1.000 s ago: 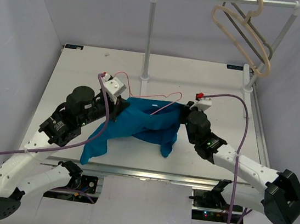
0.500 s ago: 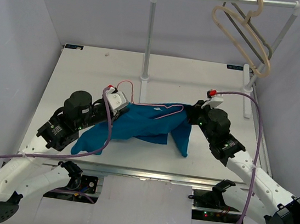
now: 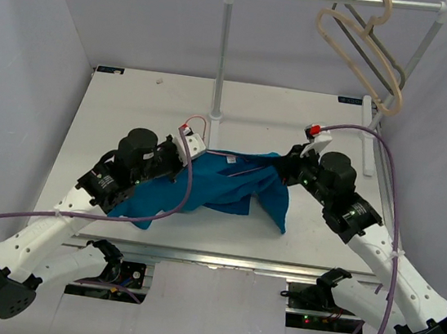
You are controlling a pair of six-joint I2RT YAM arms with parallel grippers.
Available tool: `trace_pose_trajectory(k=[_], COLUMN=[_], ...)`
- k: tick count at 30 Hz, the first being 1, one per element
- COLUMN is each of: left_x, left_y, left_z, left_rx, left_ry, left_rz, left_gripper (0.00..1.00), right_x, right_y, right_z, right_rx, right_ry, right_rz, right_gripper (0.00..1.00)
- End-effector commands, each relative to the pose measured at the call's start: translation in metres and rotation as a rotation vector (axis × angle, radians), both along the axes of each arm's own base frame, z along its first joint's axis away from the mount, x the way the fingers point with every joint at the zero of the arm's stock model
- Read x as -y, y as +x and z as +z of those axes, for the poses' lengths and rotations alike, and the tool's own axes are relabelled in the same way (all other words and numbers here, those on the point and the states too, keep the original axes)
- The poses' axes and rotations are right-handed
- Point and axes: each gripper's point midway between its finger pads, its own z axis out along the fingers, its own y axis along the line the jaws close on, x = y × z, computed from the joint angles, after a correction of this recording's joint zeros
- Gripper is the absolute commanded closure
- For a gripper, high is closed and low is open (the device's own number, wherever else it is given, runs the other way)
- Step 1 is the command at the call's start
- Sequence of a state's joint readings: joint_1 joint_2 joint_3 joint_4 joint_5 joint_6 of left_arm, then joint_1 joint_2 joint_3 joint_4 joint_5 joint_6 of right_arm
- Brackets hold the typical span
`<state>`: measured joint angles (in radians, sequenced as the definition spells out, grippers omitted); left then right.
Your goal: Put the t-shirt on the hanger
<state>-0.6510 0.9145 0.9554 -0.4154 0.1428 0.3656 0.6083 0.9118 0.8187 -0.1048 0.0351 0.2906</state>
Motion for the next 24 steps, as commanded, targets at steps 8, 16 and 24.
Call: trace_pose_trajectory(k=[8, 16, 24], left_x=[0.04, 0.05, 0.06], left_y=[-0.054, -0.062, -0.07], left_z=[0.038, 0.004, -0.004], left_rx=[0.049, -0.09, -0.168], left_ry=[-0.128, -0.113, -0.128], left_rz=[-0.385, -0.44, -0.51], left_gripper=[1.0, 1.0, 1.0], right_x=[-0.038, -0.063, -0.073], right_y=[-0.021, -0.063, -0.099], right_z=[0.037, 0.067, 0.048], right_rx=[0.039, 0.061, 0.031], right_ry=[-0.086, -0.072, -0.11], right_rz=[0.298, 0.5, 0.63], right_gripper=[0.92, 0.92, 0.73])
